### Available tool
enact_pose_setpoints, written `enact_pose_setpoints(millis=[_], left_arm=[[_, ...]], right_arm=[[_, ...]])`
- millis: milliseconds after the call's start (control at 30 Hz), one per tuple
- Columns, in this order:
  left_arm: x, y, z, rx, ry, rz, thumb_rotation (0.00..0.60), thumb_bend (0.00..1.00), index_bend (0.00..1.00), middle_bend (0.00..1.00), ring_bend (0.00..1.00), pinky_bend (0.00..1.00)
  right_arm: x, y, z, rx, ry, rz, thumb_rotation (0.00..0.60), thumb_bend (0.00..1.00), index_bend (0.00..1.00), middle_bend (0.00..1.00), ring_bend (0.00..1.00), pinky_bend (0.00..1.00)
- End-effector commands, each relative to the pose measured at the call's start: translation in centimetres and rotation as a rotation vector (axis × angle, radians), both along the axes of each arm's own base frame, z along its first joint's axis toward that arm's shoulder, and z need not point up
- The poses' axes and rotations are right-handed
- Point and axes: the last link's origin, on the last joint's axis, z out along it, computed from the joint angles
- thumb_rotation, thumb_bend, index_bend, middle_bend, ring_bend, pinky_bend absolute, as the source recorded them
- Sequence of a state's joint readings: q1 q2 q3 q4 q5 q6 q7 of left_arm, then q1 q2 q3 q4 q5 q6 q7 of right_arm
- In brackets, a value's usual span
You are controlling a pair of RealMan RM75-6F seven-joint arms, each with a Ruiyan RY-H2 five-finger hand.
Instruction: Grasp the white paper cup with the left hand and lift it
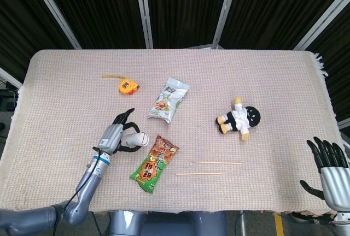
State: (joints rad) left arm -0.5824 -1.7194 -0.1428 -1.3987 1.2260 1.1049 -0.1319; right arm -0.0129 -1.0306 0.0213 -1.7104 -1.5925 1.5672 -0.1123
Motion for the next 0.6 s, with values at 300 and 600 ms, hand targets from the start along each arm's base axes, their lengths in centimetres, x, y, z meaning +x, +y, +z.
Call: enact_pose_setpoints(millis=[300, 600], left_arm=[[-5.0, -0.2, 1.0, -0.041, 0.049, 0.039, 0.6, 0.12, 0.42, 0.0, 0.0, 0.0], [-7.0, -0.4, 3.0, -0.036, 0.133, 0.031, 0.6, 0.11, 0.0, 0.0, 0.0, 0.0]], right_arm=[[0.0, 0.0, -0.2, 0.007, 0.009, 0.001, 0.6, 0.06, 0.0, 0.0, 0.0, 0.0], [0.1, 0.0, -0.4, 0.014, 0.018, -0.001, 0.6, 0.06, 0.0, 0.0, 0.0, 0.0]])
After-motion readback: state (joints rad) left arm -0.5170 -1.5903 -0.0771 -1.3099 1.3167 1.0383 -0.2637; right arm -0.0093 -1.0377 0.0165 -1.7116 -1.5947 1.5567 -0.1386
